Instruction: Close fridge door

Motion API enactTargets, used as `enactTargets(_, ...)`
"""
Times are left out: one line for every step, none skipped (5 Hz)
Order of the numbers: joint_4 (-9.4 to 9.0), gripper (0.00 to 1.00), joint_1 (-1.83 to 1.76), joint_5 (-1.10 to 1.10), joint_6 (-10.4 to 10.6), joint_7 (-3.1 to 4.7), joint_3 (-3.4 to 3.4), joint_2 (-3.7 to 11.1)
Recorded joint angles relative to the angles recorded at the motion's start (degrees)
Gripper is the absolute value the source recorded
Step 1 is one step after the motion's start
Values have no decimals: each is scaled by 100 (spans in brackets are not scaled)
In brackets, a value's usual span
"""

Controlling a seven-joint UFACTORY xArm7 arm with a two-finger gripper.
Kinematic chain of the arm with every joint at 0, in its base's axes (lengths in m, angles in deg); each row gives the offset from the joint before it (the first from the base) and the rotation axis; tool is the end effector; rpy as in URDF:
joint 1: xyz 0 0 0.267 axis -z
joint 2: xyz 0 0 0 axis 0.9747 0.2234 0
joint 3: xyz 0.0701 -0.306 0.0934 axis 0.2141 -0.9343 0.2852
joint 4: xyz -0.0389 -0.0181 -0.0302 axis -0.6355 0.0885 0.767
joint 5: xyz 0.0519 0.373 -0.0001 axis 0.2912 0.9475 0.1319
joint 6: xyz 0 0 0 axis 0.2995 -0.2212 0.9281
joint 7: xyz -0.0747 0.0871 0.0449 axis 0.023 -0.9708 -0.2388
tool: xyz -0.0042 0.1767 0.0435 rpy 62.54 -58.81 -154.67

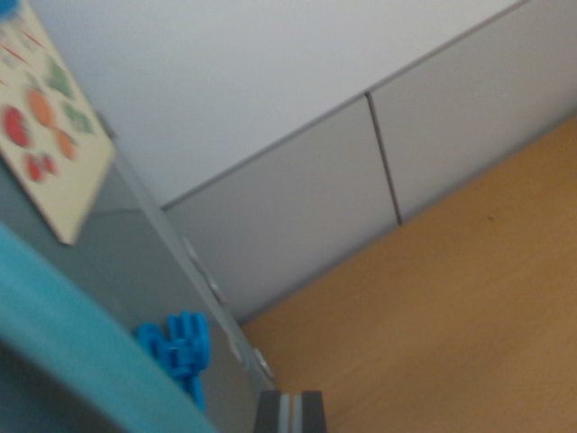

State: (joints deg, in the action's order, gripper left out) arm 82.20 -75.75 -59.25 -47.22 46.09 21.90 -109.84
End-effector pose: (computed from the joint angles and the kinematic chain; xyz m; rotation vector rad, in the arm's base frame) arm 0.4254 -0.2758 0.4219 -2.6421 0.8180 -1.3035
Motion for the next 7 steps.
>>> enactTargets(84, 100, 0, 0, 18, 0, -4, 261)
enactTargets(84, 100, 0, 0, 18, 0, -4, 261)
enactTargets(178, 100, 0, 0, 42, 0, -5, 502)
enactTargets(178, 100, 0, 0, 42, 0, -5, 502)
enactTargets(278, 100, -2, 0, 65, 0, -5, 782)
enactTargets(278, 100, -2, 0, 65, 0, -5, 782)
enactTargets(383, 100, -10, 0, 72, 0, -3, 1045)
